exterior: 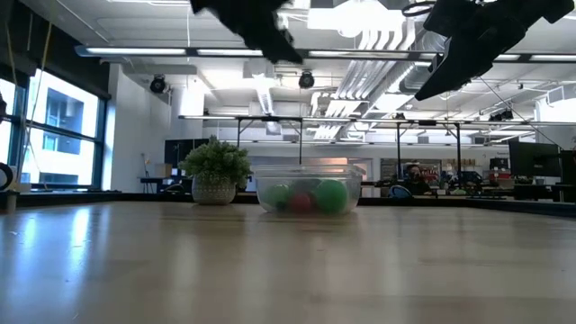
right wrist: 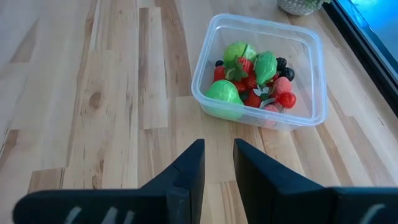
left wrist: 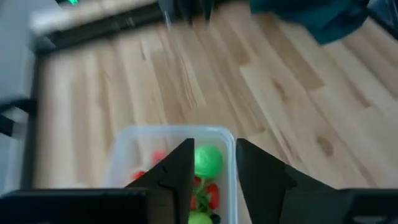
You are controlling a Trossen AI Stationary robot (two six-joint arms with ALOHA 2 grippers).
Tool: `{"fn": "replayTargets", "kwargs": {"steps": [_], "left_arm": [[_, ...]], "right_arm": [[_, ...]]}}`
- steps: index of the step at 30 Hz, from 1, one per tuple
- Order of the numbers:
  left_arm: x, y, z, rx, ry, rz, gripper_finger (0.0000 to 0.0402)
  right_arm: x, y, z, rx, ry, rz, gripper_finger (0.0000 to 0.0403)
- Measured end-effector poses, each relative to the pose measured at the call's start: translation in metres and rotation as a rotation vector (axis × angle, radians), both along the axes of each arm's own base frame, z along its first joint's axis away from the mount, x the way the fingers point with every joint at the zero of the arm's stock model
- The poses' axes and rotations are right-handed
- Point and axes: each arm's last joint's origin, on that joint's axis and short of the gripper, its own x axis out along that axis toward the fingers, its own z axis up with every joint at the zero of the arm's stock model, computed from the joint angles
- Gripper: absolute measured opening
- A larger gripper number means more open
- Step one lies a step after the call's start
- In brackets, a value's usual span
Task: Pick and placing Produce into tupperware
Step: Return to Home Position
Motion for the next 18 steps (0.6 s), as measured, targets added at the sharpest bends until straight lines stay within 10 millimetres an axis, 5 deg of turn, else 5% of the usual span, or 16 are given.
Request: {"fn": "replayTargets", "kwargs": {"steps": [8, 18], "left_arm": [[-0.067, -0.029, 0.071, 0.187, -0.197, -0.010, 0.0063], [-0.159, -0.071, 0.072, 0.230, -0.598, 0.034, 0.0004]], "right_arm": [[0.000, 0.000, 0.000, 0.000, 0.000, 0.000, 0.0075], [0.000, 0.000, 0.000, 0.000, 0.000, 0.000, 0.0075]]}}
